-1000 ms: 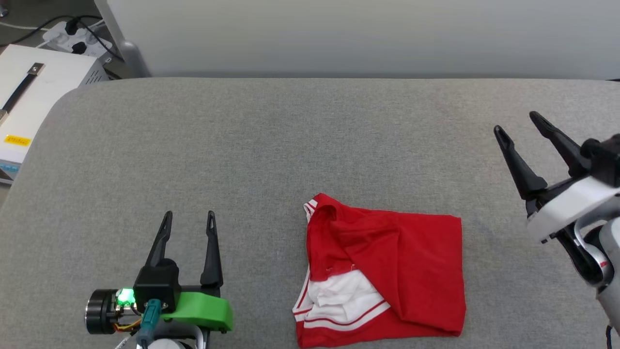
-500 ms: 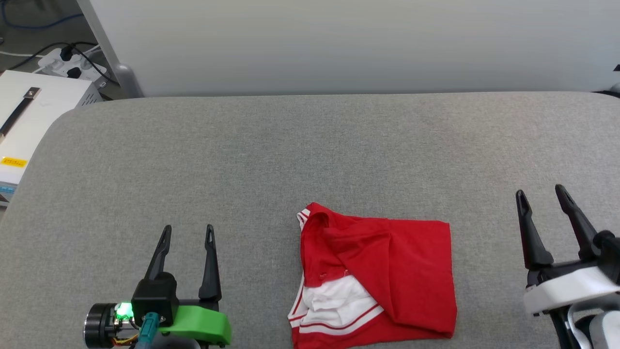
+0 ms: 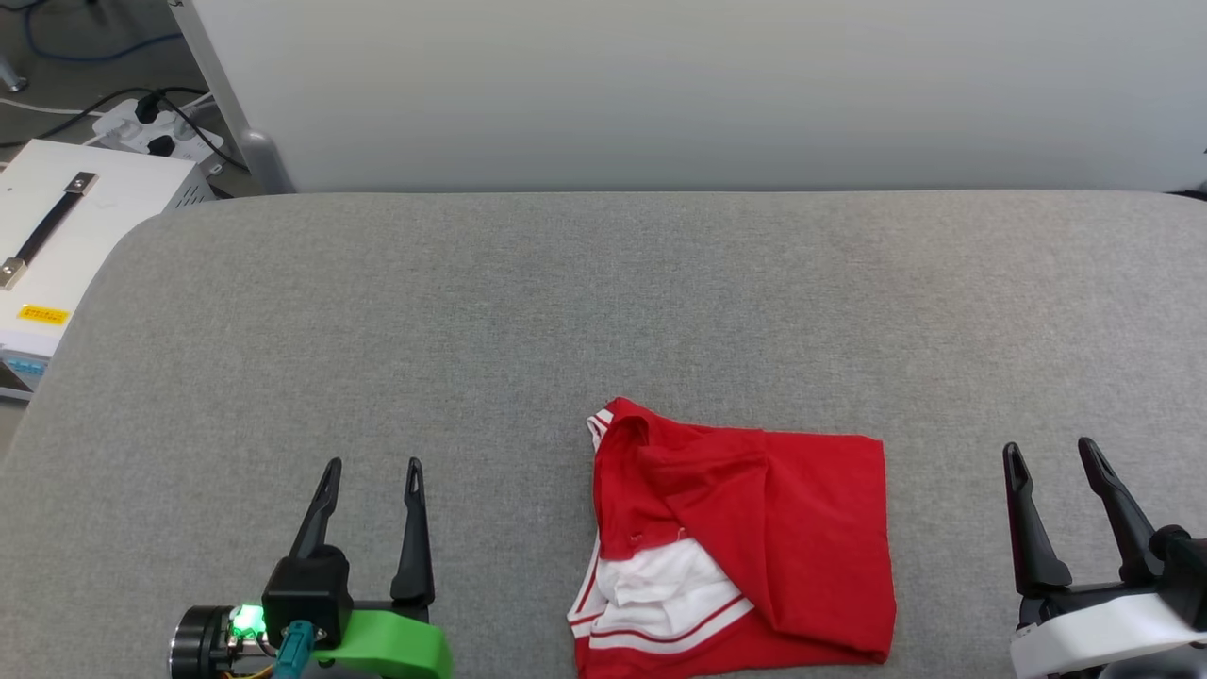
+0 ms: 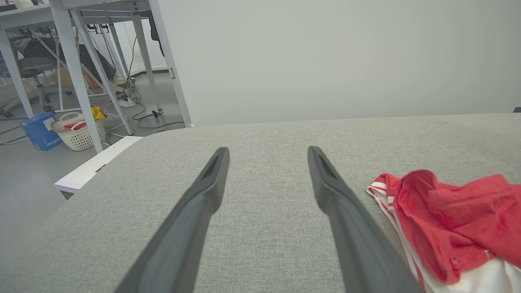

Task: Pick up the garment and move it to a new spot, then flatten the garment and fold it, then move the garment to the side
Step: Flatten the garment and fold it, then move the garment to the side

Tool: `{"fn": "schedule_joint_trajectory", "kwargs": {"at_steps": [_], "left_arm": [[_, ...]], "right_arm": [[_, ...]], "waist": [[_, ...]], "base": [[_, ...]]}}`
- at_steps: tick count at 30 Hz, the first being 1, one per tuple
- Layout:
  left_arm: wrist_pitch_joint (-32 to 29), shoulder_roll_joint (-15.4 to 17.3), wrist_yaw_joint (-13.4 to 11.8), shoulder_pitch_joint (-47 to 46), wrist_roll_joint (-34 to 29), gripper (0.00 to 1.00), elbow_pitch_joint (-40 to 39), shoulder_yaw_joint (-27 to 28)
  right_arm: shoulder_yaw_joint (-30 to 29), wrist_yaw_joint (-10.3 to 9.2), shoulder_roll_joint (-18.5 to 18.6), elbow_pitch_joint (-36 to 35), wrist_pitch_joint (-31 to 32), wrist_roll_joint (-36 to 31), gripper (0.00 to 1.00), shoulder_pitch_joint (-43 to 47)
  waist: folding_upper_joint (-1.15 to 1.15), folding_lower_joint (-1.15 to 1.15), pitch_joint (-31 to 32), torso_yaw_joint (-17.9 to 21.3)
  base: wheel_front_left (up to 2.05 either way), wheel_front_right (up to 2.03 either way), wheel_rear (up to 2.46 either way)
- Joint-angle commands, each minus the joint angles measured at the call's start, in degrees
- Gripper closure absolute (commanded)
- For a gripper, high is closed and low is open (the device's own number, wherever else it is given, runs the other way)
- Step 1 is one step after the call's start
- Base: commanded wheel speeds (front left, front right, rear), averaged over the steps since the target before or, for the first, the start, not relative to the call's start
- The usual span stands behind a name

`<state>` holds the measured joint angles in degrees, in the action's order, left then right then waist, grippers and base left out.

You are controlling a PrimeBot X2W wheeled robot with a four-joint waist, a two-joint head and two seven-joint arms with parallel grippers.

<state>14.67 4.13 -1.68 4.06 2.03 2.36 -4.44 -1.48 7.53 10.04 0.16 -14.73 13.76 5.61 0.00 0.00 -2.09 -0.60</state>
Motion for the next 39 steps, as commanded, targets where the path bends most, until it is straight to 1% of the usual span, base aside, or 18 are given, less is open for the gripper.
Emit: {"fn": "schedule_joint_trajectory", "kwargs": {"at_steps": [1,3,7,9,11,13,15,20,22,24,26,28,33,39], "left_arm": [[0.3,0.0,0.4,0.7,0.3,0.00,0.2,0.0],[0.3,-0.1,0.4,0.5,0.3,0.00,0.3,0.0],[0.3,-0.2,0.4,-0.1,0.3,0.00,0.5,-0.1],[0.3,-0.2,0.5,-0.6,0.3,0.00,0.6,-0.1],[0.3,-0.2,0.6,-0.9,0.2,0.00,0.6,-0.3],[0.3,-0.2,0.8,-1.3,0.2,0.00,0.7,-0.3],[0.3,-0.2,1.0,-1.8,0.3,0.00,0.9,-0.2],[0.3,-0.2,1.3,-2.8,0.2,0.00,1.2,-0.1],[0.3,-0.3,1.3,-3.1,0.3,0.00,1.3,-0.1],[0.3,-0.4,1.4,-3.5,0.3,0.00,1.4,-0.2],[0.3,-0.4,1.4,-3.8,0.3,0.00,1.5,-0.4],[0.3,-0.5,1.4,-4.2,0.3,0.00,1.4,-0.7],[0.3,-0.7,1.4,-5.3,0.2,0.00,1.4,-1.4],[0.3,-0.8,1.4,-6.6,0.1,0.00,1.4,-1.9]], "right_arm": [[0.2,-0.04,0.1,-0.3,-0.3,-1.3,0.00,0.2],[0.5,-0.04,0.6,-0.6,-0.3,-1.4,0.00,-0.9],[0.7,-0.04,3.5,-1.9,-0.3,-1.1,0.00,-5.6],[1.1,-0.04,5.9,-2.7,0.6,-0.5,0.00,-9.0],[1.8,-0.04,8.7,-3.2,3.3,0.9,0.00,-12.6],[3.1,-0.04,11.6,-3.3,8.1,3.5,0.00,-16.2],[5.0,-0.04,14.3,-3.0,15.1,7.6,0.00,-19.0],[9.2,-0.04,20.3,-1.3,36.0,21.1,0.00,-23.2],[10.4,-0.04,21.5,-0.2,43.7,26.5,0.00,-23.1],[11.3,-0.04,22.2,0.9,50.1,31.0,0.00,-22.3],[12.2,-0.04,22.3,2.1,55.2,34.8,0.00,-21.0],[13.0,-0.04,22.4,2.9,58.1,37.0,0.00,-19.9],[15.0,-0.04,21.2,5.8,60.1,39.7,0.00,-17.2],[17.9,-0.04,18.6,10.1,58.1,41.3,0.00,-17.2]], "waist": [[0.00,0.00,0.0,-0.1],[0.00,0.00,-0.2,-0.2],[0.00,0.00,-0.5,-0.4],[0.00,0.00,-0.9,-0.5],[0.00,0.00,-1.2,-0.7],[0.00,0.00,-1.7,-1.0],[0.00,0.00,-2.1,-1.3],[0.00,0.00,-3.1,-2.2],[0.00,0.00,-3.5,-2.5],[0.00,0.00,-4.0,-2.9],[0.00,0.00,-4.5,-3.4],[0.00,0.00,-5.2,-3.8],[0.00,0.00,-7.1,-5.0],[0.00,0.00,-9.3,-6.0]], "base": [[0.00,0.00,0.00],[0.00,0.00,0.00],[0.00,0.00,0.00],[0.00,0.00,0.00],[0.00,0.00,0.00],[0.00,0.00,0.00],[0.00,0.00,0.00],[0.00,0.00,0.00],[0.00,0.00,0.00],[0.00,0.00,0.00],[0.00,0.00,0.00],[0.00,0.00,0.00],[0.00,0.00,0.00],[0.00,0.00,0.00]]}}
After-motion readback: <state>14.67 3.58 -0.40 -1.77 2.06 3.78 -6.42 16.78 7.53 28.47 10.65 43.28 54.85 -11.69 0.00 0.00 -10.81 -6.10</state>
